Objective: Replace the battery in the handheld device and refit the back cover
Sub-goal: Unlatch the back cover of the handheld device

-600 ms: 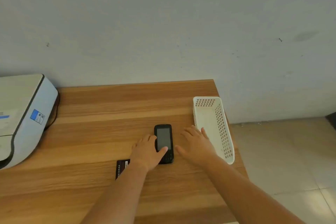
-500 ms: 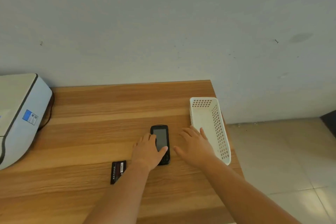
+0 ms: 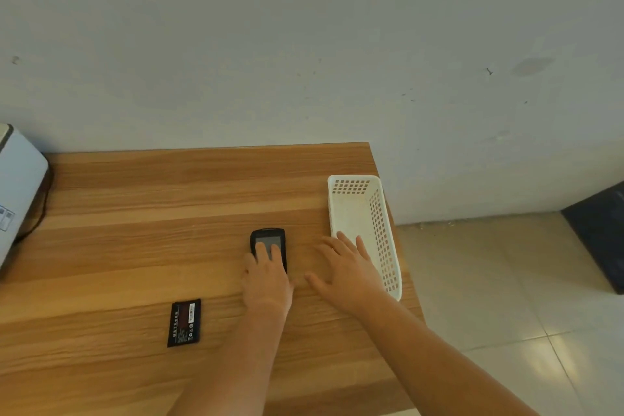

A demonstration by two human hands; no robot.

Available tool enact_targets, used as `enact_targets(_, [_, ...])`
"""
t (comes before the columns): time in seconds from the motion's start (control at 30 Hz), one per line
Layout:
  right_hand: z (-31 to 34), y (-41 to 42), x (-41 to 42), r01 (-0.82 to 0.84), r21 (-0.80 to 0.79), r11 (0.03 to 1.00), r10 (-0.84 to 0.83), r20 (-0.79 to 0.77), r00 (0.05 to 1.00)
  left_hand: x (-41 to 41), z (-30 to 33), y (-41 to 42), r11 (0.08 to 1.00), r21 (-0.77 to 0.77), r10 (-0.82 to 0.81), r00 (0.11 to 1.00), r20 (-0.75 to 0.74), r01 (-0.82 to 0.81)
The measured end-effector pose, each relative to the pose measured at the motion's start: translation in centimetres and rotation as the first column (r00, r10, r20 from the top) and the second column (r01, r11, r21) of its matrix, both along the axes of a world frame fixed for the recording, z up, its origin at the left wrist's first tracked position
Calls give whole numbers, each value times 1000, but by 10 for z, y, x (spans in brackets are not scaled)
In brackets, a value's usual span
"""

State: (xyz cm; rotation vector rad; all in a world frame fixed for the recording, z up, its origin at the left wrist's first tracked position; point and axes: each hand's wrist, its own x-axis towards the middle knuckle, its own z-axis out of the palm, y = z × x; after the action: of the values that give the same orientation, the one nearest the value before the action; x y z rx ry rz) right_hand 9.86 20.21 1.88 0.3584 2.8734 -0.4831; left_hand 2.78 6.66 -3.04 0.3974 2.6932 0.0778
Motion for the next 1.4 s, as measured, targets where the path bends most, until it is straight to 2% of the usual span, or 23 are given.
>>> enact_targets(0.23, [-2,-4,1,-7,-8,1000,7,4,1000,-4,5,-4,995,87,55,998,-3,-55])
enact_targets(0.53, [4,-8,-2,-3,6,1000,3,-28,1000,-8,14,-17,913,319,214,965,154,-254])
enact_targets(0.67, [11,-11,-4,-5,7,1000,5,-18,1000,-12,20,-28,832,431,262,931,252,-351])
enact_targets(0.8, [16,-15,-7,-11,-7,1000,11,-7,1000,-12,25,-40,709,541,254,879,404,-453])
enact_targets(0.9, [18,-18,-8,-16,-14,1000,16,-2,1000,-9,27,-44,622,598,251,852,459,-505])
enact_targets(1.13, [21,-22,-8,-21,-25,999,22,20,1000,-12,19,-58,516,578,361,773,522,-631])
enact_targets(1.4, [19,-20,-4,-4,-47,999,5,26,1000,-12,4,-63,541,519,384,743,548,-662])
